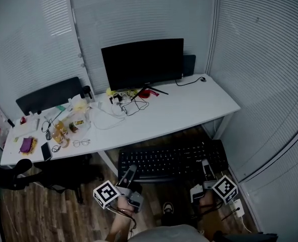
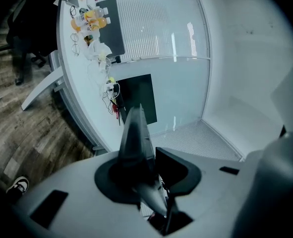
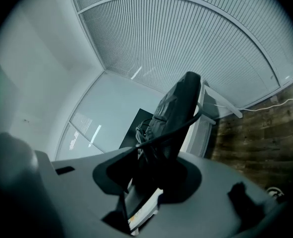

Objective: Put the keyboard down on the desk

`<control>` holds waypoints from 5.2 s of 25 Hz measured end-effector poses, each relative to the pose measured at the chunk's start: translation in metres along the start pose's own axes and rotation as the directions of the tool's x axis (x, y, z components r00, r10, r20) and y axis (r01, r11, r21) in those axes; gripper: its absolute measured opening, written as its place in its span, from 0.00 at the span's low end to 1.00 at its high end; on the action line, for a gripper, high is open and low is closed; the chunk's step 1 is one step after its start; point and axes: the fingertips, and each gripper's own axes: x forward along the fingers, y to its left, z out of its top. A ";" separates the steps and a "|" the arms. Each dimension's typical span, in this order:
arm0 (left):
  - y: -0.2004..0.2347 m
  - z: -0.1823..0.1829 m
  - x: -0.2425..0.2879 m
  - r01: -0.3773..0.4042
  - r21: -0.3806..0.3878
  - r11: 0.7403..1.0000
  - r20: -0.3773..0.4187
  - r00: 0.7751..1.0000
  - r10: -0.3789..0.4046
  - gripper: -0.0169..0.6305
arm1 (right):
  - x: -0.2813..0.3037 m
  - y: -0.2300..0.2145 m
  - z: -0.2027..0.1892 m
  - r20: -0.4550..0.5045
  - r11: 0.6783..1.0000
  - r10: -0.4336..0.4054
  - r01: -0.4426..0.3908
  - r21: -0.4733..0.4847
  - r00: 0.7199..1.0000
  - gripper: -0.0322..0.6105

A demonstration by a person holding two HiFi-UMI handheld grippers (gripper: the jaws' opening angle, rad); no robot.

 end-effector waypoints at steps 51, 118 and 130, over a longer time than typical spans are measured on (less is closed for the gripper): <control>0.041 0.028 0.248 -0.092 -0.031 0.995 0.011 0.996 0.093 0.21 | 0.230 -0.086 0.115 -0.074 0.997 -0.042 0.047 0.061 0.996 0.25; 0.113 0.155 0.522 -0.148 -0.092 0.985 0.093 0.983 0.156 0.21 | 0.569 -0.123 0.184 -0.224 0.998 -0.065 0.066 -0.002 0.972 0.25; 0.140 0.122 0.536 -0.237 -0.157 0.959 0.124 0.958 0.257 0.21 | 0.592 -0.168 0.192 -0.331 0.995 -0.098 0.102 -0.007 0.938 0.25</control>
